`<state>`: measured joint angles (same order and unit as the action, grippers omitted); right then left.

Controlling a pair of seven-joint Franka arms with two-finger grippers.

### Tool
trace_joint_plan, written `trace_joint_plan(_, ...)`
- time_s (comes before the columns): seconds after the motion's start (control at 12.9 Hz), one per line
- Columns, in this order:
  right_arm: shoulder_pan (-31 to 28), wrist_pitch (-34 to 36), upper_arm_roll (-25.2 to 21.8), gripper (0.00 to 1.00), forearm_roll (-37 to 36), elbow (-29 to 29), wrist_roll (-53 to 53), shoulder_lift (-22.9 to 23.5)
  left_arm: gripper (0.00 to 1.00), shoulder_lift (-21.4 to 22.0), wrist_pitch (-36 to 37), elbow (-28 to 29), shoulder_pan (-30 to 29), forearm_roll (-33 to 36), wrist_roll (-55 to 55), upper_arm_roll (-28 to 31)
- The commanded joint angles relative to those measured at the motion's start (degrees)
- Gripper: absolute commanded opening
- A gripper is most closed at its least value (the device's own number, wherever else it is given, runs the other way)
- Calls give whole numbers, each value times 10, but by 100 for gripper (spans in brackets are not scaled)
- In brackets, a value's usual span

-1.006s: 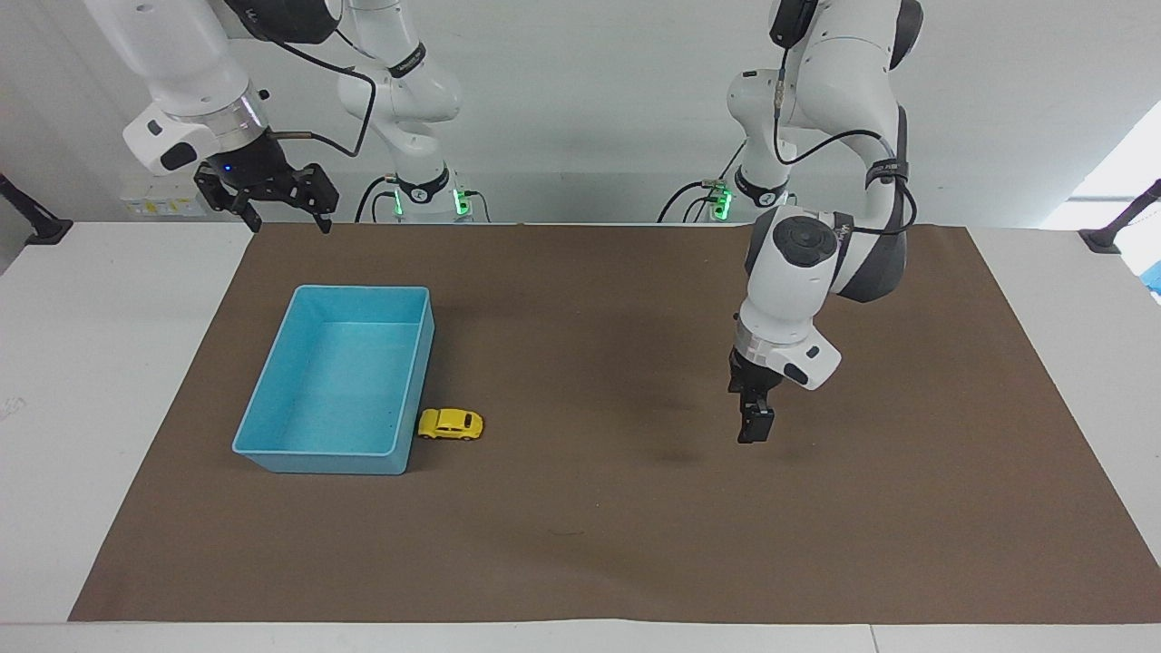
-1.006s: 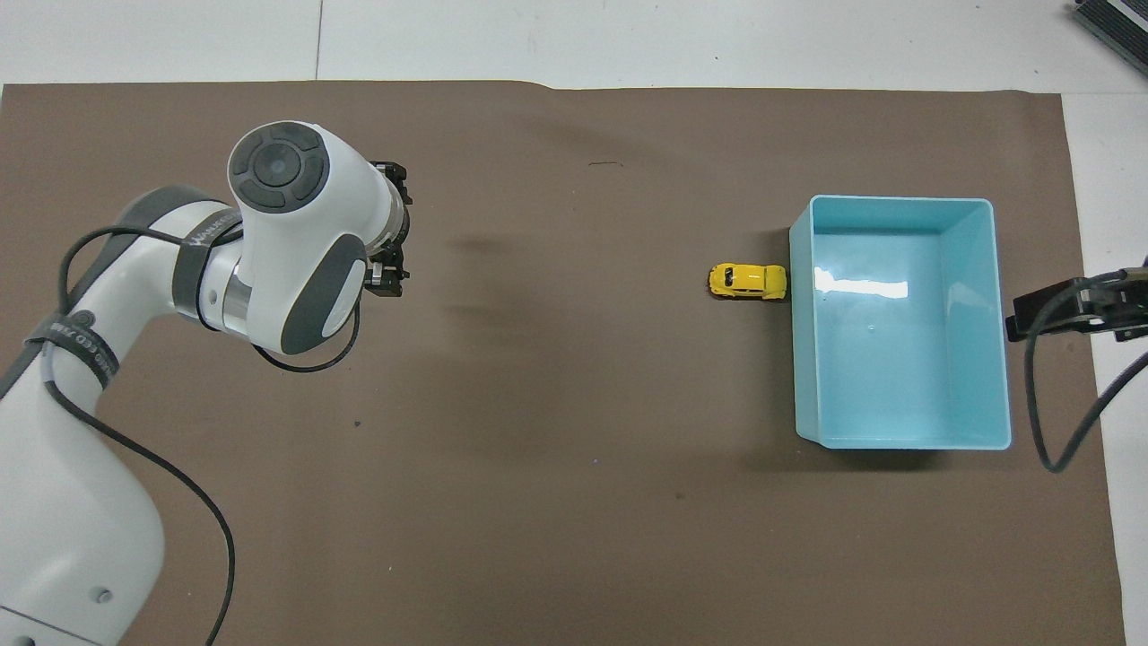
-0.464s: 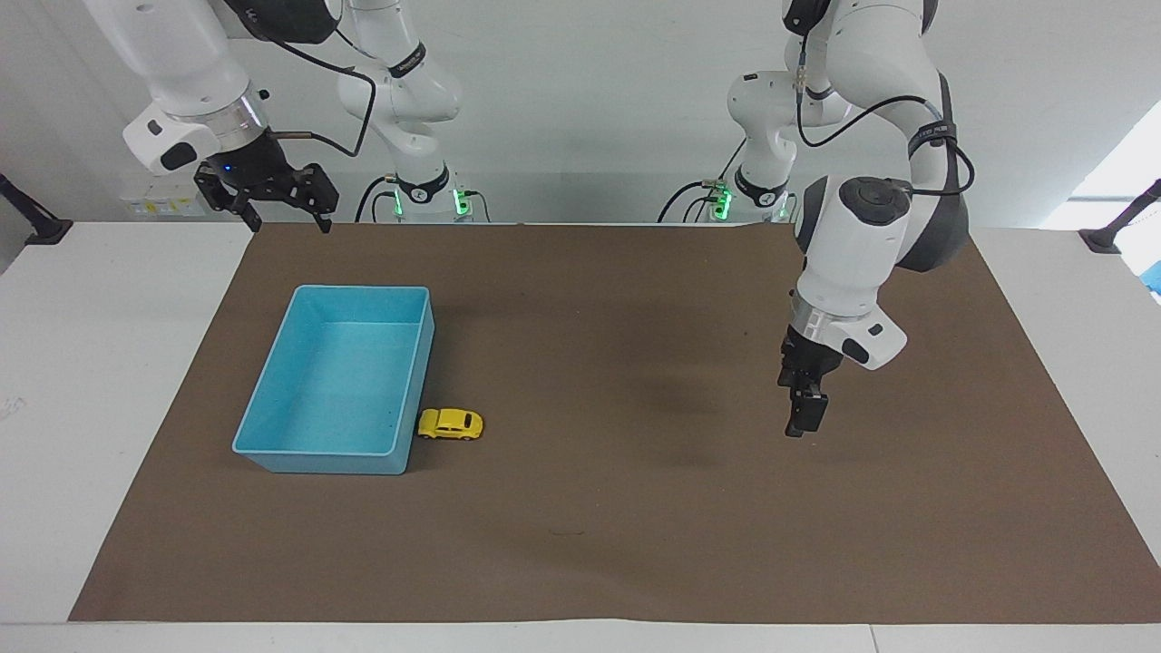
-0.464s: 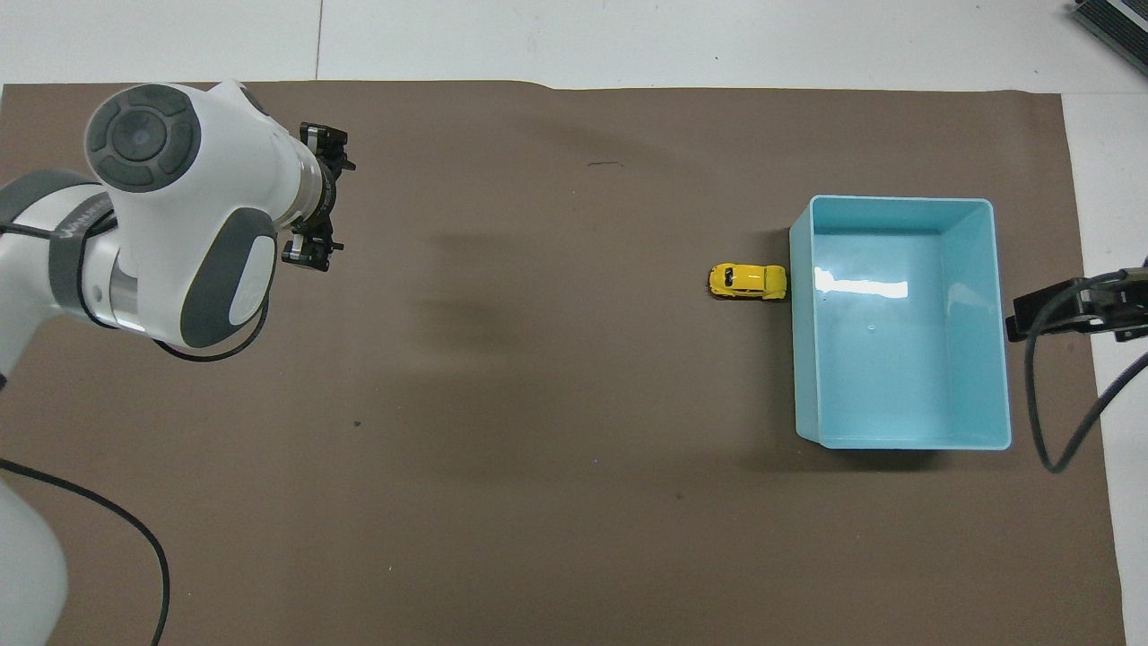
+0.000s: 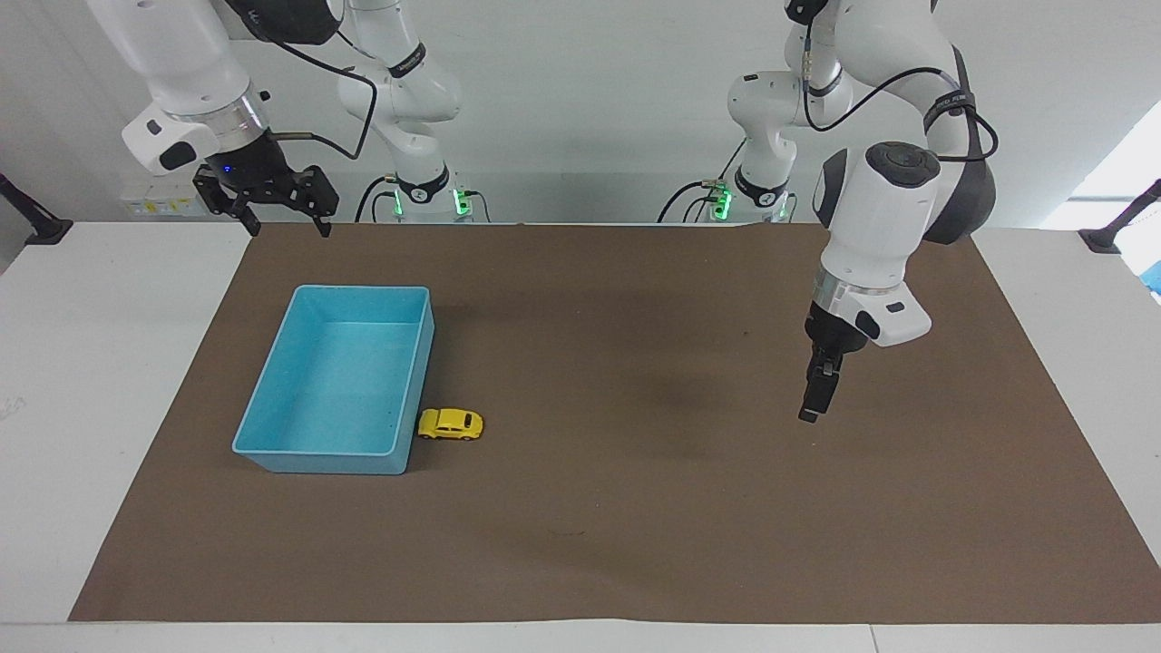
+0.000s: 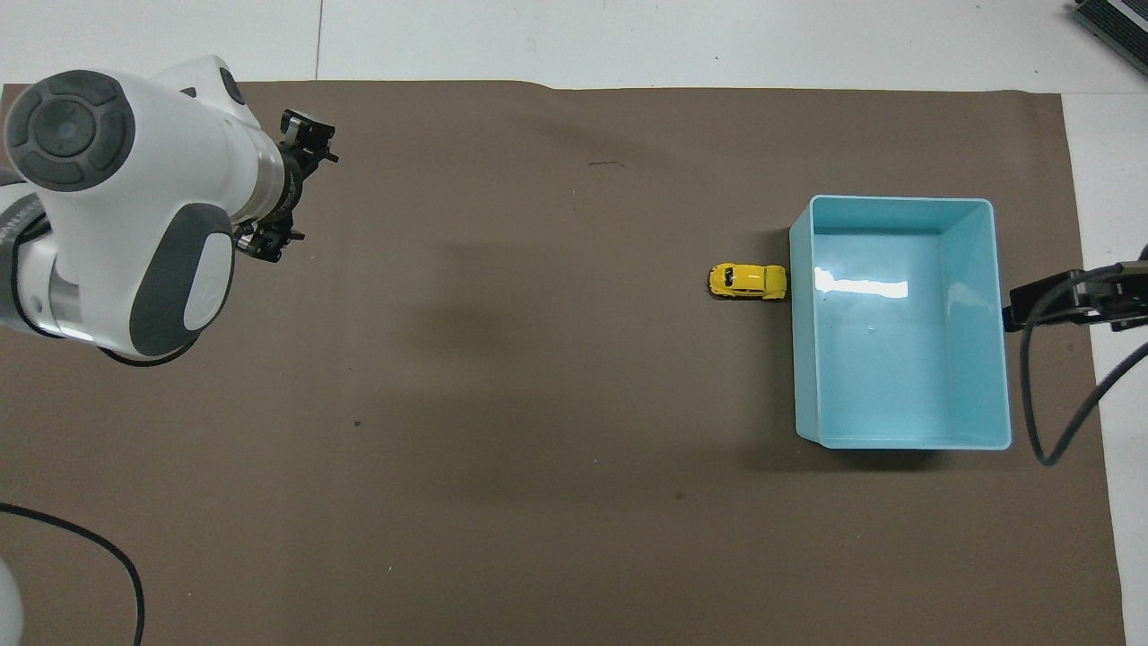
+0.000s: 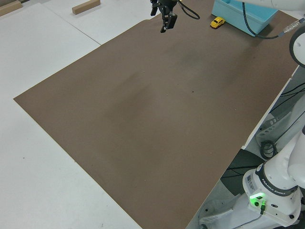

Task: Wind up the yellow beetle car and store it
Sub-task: 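Withdraw the left gripper while the right gripper reaches toward the car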

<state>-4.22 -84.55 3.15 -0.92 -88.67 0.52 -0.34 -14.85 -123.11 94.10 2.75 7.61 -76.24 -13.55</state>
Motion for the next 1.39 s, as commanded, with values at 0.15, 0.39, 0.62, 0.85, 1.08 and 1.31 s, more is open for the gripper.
trace_joint_plan(0.15, 11, -10, 8, 100, 11, 19, 1, 53, 100, 27, 47, 6, -27, -11, 199, -2)
trace_joint_plan(0.39, 13, -56, 11, 100, 16, 24, -43, 74, 100, 41, 75, 6, -43, -27, 303, -2)
trace_joint_plan(0.62, 40, -93, 11, 100, 17, 18, -103, 98, 100, 57, 110, 6, -44, -37, 425, 14)
trace_joint_plan(0.85, 51, -119, 11, 100, 18, 17, -173, 126, 100, 77, 146, 4, -39, -54, 541, 42)
trace_joint_plan(1.08, 64, -150, 11, 100, 19, 3, -294, 130, 100, 93, 183, -6, -38, -72, 623, 69)
trace_joint_plan(1.31, 76, -168, 11, 100, 18, -4, -419, 130, 100, 96, 249, -50, -42, -73, 658, 70)
